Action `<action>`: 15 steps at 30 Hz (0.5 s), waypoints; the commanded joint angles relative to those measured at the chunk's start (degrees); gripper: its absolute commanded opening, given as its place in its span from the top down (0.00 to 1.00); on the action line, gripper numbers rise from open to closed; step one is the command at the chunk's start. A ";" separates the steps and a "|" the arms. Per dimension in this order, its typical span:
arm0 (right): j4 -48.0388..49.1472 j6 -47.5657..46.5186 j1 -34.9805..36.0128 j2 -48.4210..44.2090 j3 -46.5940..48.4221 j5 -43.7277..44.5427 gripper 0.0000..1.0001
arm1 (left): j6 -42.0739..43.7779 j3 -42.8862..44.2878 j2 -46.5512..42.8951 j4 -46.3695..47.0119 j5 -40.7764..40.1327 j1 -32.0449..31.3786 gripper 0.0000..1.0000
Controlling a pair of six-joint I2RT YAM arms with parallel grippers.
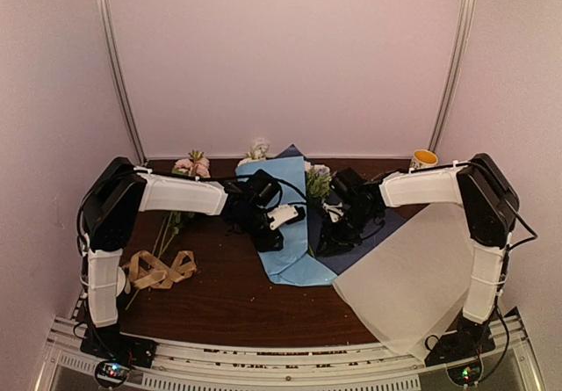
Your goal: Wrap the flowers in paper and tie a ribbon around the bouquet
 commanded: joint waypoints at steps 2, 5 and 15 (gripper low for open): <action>4.31 4.53 -0.76 4.44 4.96 6.10 0.81 | -0.22 0.27 1.72 -0.12 0.49 0.36 0.65; 5.61 6.00 -0.56 7.40 6.83 4.96 0.87 | -0.54 0.26 1.74 -0.12 0.88 0.39 0.65; 16.95 14.59 4.57 12.31 8.02 -7.06 0.95 | -0.94 -2.30 -0.19 1.96 2.51 0.40 0.65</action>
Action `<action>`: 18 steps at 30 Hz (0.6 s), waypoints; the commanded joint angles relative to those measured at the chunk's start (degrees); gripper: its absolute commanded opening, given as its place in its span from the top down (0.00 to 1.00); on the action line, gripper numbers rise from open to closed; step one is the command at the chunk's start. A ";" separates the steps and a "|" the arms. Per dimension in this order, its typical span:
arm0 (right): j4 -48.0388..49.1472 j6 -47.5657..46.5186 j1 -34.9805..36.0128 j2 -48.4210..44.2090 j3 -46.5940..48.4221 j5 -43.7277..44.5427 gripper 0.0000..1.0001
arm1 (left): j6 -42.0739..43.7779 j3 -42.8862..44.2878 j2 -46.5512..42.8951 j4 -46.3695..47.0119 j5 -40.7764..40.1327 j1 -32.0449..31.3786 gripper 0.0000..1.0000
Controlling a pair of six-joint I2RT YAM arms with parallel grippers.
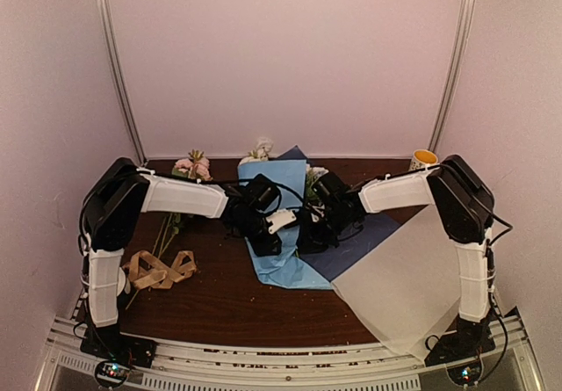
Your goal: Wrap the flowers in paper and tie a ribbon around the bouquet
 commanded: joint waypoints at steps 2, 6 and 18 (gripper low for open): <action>8.45 6.96 3.25 2.61 0.46 -7.09 0.95 | -0.96 -1.90 -1.40 1.95 2.32 0.33 0.65; 7.59 6.48 2.98 0.89 -0.55 -5.53 0.96 | -1.20 -3.11 -2.67 2.42 2.35 0.38 0.65; -7.61 -4.52 -11.38 -12.32 -4.75 10.11 0.65 | -0.39 -4.83 -2.92 1.79 1.38 0.37 0.65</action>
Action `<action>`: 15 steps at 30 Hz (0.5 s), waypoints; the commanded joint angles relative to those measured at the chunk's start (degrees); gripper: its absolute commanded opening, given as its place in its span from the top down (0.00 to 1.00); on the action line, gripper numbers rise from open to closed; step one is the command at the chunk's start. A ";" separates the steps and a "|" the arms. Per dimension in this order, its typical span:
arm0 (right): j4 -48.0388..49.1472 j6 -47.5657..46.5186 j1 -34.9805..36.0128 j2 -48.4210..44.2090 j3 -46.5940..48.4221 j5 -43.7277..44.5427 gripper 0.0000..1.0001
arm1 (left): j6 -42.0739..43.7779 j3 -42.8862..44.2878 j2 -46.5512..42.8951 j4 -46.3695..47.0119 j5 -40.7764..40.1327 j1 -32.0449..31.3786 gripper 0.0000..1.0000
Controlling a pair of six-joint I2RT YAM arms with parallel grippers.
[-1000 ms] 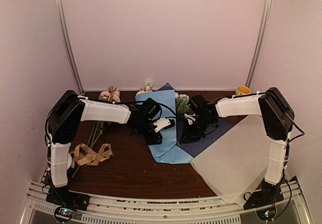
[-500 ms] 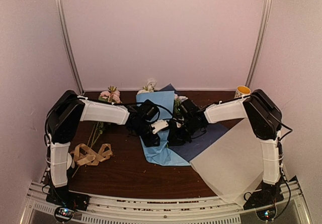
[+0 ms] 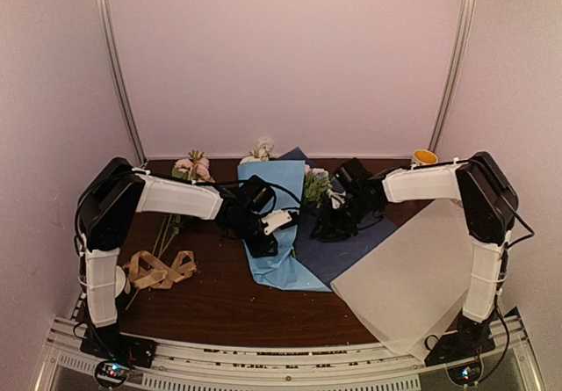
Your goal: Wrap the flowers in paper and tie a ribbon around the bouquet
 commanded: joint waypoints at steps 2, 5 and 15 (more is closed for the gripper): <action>-15.33 -10.22 -13.96 -6.64 0.99 14.44 0.57 | 0.82 -0.86 -0.98 -0.14 0.13 -0.32 0.65; -23.45 -15.13 -21.01 -4.15 5.25 18.83 0.53 | 1.19 -1.04 -0.67 -0.11 -0.27 -0.26 0.65; -42.21 -21.97 -27.77 14.12 28.10 19.83 0.51 | 1.98 -1.46 -0.40 0.32 -0.74 -0.30 0.65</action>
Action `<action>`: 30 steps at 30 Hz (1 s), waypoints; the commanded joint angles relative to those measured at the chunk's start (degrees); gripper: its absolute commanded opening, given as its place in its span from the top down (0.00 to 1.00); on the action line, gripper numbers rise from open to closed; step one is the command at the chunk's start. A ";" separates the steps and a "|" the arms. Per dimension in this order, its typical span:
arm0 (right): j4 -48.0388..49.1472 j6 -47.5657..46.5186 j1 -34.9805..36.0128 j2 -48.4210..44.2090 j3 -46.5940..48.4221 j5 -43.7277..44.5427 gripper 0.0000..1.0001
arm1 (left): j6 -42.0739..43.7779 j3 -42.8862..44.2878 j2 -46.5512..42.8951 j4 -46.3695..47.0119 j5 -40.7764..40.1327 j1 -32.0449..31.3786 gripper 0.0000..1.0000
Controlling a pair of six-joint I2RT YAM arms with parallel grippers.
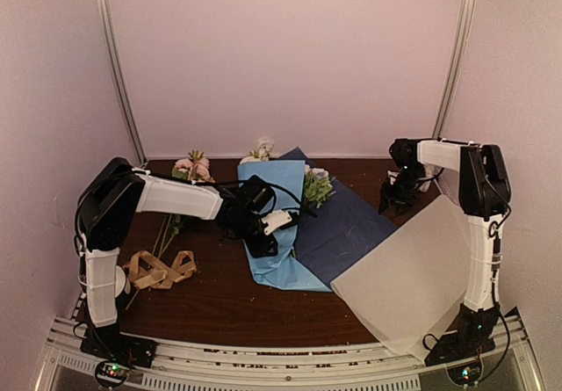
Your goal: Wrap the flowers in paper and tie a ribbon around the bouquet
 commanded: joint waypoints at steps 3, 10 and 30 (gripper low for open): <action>-14.62 -5.08 0.89 5.99 7.59 -2.82 0.51 | 1.41 -1.35 -0.30 0.09 -0.89 -0.27 0.65; -22.00 -10.67 6.27 9.22 9.74 -6.52 0.54 | 1.51 -1.30 0.03 0.00 -0.51 -0.25 0.65; -18.18 -7.93 1.64 4.34 10.53 12.66 0.33 | 1.67 -1.22 0.14 -0.44 -1.25 -0.26 0.65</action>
